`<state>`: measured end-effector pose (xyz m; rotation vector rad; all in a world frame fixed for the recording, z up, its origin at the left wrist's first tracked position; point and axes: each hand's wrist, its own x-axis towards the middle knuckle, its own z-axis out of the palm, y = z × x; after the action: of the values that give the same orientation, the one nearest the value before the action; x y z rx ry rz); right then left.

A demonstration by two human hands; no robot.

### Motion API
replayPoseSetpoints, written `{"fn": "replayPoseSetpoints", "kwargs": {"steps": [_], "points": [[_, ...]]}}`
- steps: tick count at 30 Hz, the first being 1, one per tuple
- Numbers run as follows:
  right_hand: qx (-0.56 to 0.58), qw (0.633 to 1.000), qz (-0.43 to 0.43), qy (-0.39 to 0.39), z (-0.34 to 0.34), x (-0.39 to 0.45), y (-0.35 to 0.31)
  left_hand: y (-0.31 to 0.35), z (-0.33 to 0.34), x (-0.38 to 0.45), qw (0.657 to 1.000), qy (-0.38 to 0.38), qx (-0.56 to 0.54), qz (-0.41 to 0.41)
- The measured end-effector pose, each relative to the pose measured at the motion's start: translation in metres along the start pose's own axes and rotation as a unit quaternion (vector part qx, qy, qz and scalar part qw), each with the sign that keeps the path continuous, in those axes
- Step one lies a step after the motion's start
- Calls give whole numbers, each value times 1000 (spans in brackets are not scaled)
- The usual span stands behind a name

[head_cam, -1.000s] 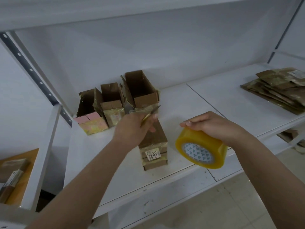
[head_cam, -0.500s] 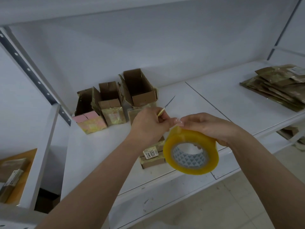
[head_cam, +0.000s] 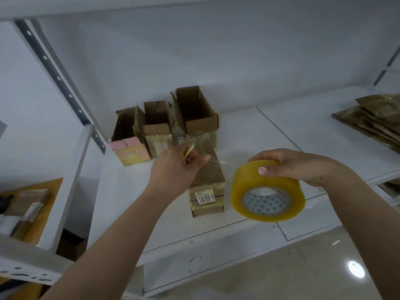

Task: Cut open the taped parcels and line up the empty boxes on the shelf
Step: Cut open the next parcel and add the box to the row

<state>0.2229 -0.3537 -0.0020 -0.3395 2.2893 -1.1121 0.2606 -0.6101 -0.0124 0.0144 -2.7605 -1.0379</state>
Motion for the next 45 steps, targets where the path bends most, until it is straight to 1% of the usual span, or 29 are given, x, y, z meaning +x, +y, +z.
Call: {"fn": "replayPoseSetpoints", "kwargs": {"steps": [3, 6, 10, 13, 16, 22, 28, 31, 34, 37, 41, 45], "points": [[-8, 1000, 5, 8, -1, 3, -1, -7, 0, -3, 1000, 10, -9, -16], [-28, 999, 30, 13, -1, 7, -2, -16, -1, -7, 999, 27, 13, -32], [-33, 997, 49, 50, -5, 9, 4, -38, -14, -9, 995, 67, 14, -76], [-52, 993, 62, 84, -9, 10, 9, -51, -18, -17, 991, 80, -4, -109], [-85, 990, 64, 97, -10, 12, 8, -59, -11, -32, 987, 91, -33, -128], [-121, 986, 67, 94, -6, 17, 0, -70, -3, -42, 976, 125, -85, -154], [-141, 980, 100, 97, -5, 28, 5, -77, 9, -42, 973, 121, -108, -162], [-150, 976, 125, 91, 4, 39, 14, -83, 24, -45, 967, 101, -143, -183], [-150, 976, 134, 82, 16, 48, 16, -87, 42, -46, 953, 71, -204, -214], [-179, 972, 142, 57, 33, 57, 10, -83, 58, -47, 931, 39, -268, -244], [-191, 971, 140, 39, 49, 65, 1, -70, 73, -49, 907, 13, -315, -279], [-189, 971, 142, 28, 50, 65, -3, -71, 79, -50, 891, 12, -340, -301]]}}
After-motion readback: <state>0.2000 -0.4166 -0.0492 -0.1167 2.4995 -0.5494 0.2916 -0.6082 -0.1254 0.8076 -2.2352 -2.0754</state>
